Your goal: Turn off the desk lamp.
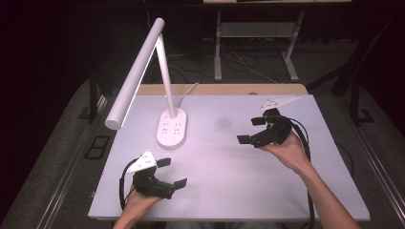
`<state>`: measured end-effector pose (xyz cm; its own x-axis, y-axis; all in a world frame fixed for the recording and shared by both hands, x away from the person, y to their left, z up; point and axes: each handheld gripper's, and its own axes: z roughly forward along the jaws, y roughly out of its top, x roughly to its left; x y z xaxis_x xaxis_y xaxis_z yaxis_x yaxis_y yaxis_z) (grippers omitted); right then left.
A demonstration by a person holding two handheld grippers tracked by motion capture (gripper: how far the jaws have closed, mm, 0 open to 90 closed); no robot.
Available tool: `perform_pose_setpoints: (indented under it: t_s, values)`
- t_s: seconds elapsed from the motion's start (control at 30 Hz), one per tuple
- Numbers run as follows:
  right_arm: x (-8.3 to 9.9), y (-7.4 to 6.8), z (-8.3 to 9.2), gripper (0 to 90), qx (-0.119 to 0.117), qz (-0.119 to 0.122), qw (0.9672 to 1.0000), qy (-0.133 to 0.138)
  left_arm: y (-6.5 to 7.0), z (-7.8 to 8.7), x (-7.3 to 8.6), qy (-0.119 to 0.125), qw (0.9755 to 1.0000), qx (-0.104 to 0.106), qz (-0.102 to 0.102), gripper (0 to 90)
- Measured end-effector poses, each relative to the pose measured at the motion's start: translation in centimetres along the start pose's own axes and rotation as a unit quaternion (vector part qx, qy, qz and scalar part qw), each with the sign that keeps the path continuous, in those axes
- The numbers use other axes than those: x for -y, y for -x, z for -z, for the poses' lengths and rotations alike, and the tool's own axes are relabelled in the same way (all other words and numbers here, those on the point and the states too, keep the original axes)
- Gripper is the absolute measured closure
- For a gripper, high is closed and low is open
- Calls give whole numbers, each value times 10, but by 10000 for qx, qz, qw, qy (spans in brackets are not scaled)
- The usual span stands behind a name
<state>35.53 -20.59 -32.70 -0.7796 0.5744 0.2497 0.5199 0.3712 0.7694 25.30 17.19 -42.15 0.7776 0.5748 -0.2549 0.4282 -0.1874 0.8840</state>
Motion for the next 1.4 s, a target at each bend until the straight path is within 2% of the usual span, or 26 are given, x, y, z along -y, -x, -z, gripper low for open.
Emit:
perform_pose_setpoints:
  t_s: [0.23, 0.6, 0.87, 1.4]
  values:
    - [-19, -1, -16, 5, -2, 131, 9998, -124, -1, 2, 0, -4, 10000, -31, -3, 0]
    - [-44, -5, -50, 5, -154, 284, 9991, -287, -1, 2, 0, 16, 10000, -31, 11, 0]
    - [-54, -6, -68, 5, -206, 293, 9987, -358, -3, 4, 0, 54, 10000, -39, 29, 0]
    - [-76, 3, -104, 5, -253, 262, 9983, -453, -3, 4, -1, 69, 10000, -34, 36, 0]
